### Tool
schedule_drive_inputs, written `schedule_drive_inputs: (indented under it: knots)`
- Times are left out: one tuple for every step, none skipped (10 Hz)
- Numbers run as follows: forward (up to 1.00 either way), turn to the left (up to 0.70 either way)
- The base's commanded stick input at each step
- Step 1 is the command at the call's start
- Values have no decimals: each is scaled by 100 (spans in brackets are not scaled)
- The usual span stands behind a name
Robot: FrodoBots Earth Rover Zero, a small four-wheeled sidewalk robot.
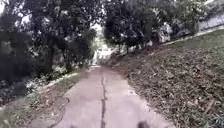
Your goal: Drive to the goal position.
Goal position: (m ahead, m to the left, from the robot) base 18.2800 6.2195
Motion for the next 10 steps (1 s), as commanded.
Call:
schedule_drive_inputs:
  knots:
    - [85, 6]
    - [85, 21]
    - [85, 30]
    - [85, 0]
    - [85, 0]
    - [85, 0]
    - [85, 0]
    - [85, 0]
    - [85, 0]
    - [85, 0]
